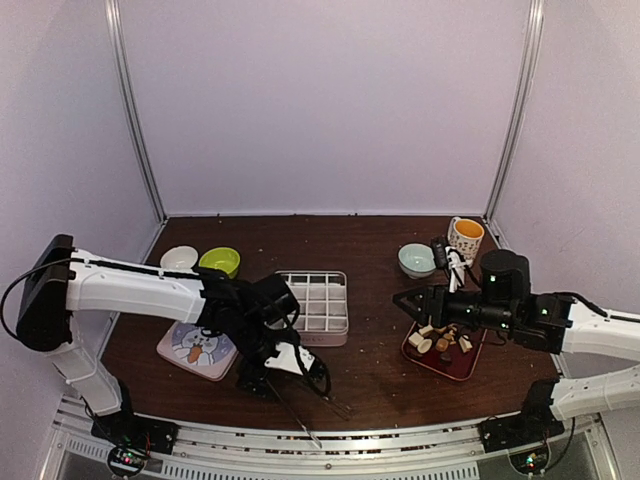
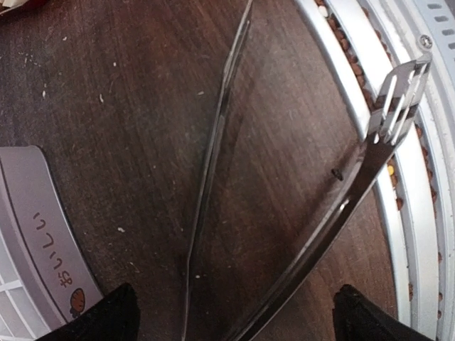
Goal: Pack the chocolate
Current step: Pick up the clamp at the corner of the board, then pass from the left arm to the right
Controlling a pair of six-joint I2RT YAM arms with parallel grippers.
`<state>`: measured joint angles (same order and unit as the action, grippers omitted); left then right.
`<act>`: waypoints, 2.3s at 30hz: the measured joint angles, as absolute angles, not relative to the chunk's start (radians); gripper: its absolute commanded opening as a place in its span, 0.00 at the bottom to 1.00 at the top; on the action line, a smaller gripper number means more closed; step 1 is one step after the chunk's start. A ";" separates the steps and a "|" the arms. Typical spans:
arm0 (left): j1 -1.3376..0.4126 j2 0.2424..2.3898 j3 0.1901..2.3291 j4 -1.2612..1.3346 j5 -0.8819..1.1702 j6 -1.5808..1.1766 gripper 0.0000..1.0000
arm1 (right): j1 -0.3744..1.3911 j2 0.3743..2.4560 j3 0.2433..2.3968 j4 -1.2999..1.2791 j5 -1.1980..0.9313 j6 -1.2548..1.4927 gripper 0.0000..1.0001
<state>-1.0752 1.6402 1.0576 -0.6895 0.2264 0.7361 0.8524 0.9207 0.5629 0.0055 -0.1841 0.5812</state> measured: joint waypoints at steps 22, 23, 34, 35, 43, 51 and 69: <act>-1.126 1.800 1.109 -0.700 0.128 0.762 0.32 | 0.840 0.875 0.562 -0.008 -0.172 0.579 0.49; -1.128 1.800 1.110 -0.700 0.126 0.761 0.32 | 0.839 0.869 0.562 -0.009 -0.169 0.579 0.48; -1.098 1.607 1.101 -0.606 0.296 0.634 0.26 | 0.821 0.743 0.566 -0.075 -0.148 0.568 0.49; -1.089 1.577 1.102 -0.580 0.330 0.604 0.24 | 0.819 0.728 0.568 -0.080 -0.148 0.566 0.49; -1.060 1.500 1.073 -0.411 0.478 0.406 0.09 | 0.817 0.708 0.596 -0.101 -0.152 0.545 0.50; -0.963 1.383 0.941 -0.123 0.582 0.152 0.10 | 0.817 0.656 0.596 -0.102 -0.164 0.521 0.57; -0.898 1.473 0.917 0.878 0.563 -0.659 0.09 | 0.832 0.904 0.619 0.393 -0.443 0.500 0.75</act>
<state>-0.8982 1.4734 0.9169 0.8776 0.5629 -0.6590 0.8322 0.9043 0.6186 0.3935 -0.4427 0.4999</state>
